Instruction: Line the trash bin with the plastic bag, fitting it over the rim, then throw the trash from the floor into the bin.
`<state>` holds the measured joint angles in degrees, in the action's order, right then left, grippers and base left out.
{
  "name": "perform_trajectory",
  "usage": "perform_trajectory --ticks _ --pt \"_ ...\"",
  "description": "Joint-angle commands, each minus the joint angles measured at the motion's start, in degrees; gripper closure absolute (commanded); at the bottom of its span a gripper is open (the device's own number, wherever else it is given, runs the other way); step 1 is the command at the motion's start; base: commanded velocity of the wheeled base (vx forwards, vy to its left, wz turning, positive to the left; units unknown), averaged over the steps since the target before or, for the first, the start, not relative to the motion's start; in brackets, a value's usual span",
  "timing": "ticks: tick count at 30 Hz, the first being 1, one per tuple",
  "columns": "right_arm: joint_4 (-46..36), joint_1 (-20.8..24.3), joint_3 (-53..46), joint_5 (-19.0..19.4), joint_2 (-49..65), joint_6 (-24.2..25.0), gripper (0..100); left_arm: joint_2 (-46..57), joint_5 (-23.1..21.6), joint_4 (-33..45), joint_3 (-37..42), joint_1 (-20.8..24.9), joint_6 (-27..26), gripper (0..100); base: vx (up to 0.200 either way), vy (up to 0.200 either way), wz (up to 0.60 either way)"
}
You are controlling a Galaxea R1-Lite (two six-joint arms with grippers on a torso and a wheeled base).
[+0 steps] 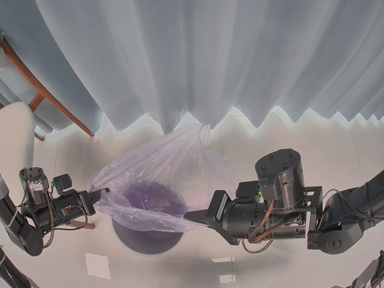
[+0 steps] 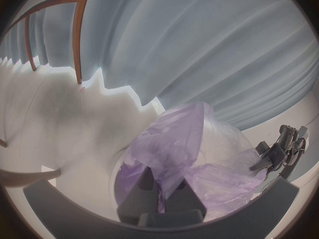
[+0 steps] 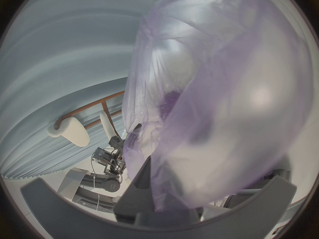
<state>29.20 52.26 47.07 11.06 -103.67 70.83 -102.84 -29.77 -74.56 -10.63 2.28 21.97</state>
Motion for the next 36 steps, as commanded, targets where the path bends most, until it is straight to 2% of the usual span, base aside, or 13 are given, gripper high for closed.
perform_trajectory --ticks 1,6,11,18,21,24,29,31,36 --pt "-0.02 -0.93 -0.31 0.02 -0.66 -0.6 100 0.01 0.06 -0.06 0.0 -0.26 0.01 100 -0.2 0.0 0.0" --pt "0.16 -3.04 -1.36 0.11 -0.83 -3.5 100 -0.34 0.06 -0.94 -1.94 -0.17 0.62 100 -0.08 0.0 0.0" --pt "0.25 -4.98 -2.07 0.19 -0.75 -7.19 100 -1.66 -0.03 -1.73 -3.78 -0.08 6.16 100 0.0 0.0 0.0" --pt "0.25 -5.68 -3.83 0.19 -0.83 -10.71 100 -3.16 0.06 -1.47 -4.57 -0.17 9.85 100 0.0 0.0 0.0" --pt "0.25 -5.68 -4.09 0.19 -1.71 -11.5 100 -4.83 0.15 -1.91 -4.66 -0.26 9.67 100 0.0 0.0 0.0" --pt "1.74 -7.88 -2.77 0.28 -4.61 -13.08 100 -6.14 2.44 -1.82 -5.45 -0.7 9.5 100 0.0 0.0 0.0" --pt "6.05 -12.97 -1.01 6.17 -6.81 -13.43 100 -9.04 5.78 -1.91 -5.72 0.09 9.5 100 0.0 0.0 0.0" --pt "6.05 -13.68 -0.22 7.22 -7.6 -13.43 100 -10.8 6.48 -2.08 -6.07 0.18 9.41 100 0.0 0.0 0.0" --pt "6.58 -14.56 3.65 7.05 -12.87 -13.79 100 -14.49 8.32 -2.17 -8.44 -0.43 9.41 100 0.0 0.0 0.0"
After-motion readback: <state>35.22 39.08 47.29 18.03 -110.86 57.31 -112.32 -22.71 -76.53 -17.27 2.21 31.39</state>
